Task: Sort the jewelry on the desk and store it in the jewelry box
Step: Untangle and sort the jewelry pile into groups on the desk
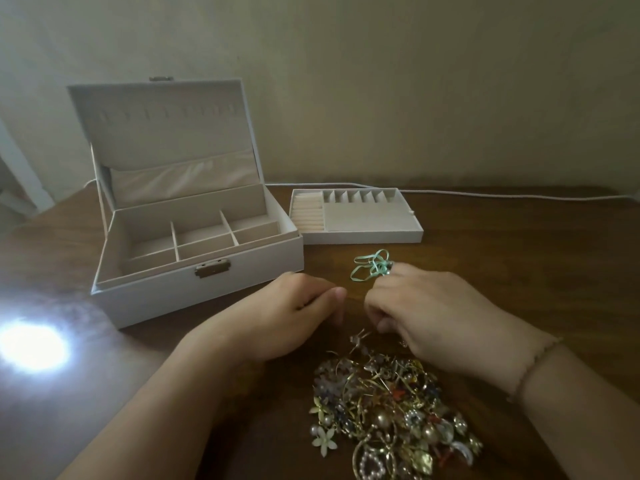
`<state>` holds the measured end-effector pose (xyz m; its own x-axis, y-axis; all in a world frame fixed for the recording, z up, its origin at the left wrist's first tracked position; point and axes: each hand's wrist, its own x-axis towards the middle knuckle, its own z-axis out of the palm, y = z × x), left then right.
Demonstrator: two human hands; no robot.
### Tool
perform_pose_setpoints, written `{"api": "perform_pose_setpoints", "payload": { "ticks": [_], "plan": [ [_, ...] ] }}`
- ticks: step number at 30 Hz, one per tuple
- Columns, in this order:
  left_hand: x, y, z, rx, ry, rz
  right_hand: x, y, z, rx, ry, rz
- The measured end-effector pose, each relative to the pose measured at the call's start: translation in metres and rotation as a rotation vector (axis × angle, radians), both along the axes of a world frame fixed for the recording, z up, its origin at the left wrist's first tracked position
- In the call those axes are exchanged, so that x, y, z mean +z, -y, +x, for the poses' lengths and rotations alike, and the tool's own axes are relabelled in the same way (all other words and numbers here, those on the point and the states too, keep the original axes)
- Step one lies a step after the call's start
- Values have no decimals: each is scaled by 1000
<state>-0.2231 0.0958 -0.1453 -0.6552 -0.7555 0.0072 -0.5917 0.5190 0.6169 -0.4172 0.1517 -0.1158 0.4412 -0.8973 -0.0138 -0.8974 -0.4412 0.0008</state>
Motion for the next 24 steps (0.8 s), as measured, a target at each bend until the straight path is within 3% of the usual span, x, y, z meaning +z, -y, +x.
{"api": "perform_pose_setpoints", "payload": {
  "ticks": [10,13,16,19,24],
  "plan": [
    [-2,-3,-3,-12,46,-14,16,4,-36,-64,644,188],
    [-3,-2,-3,-27,83,-52,13,18,-66,-272,901,-15],
    [-4,-2,-3,-33,101,-83,-6,33,-99,-682,1077,-127],
    [-3,-2,-4,-45,121,-89,-24,41,-120,-913,949,-139],
    [-2,-3,-3,-52,128,-90,-27,41,-119,-904,633,-123]
  ]
}}
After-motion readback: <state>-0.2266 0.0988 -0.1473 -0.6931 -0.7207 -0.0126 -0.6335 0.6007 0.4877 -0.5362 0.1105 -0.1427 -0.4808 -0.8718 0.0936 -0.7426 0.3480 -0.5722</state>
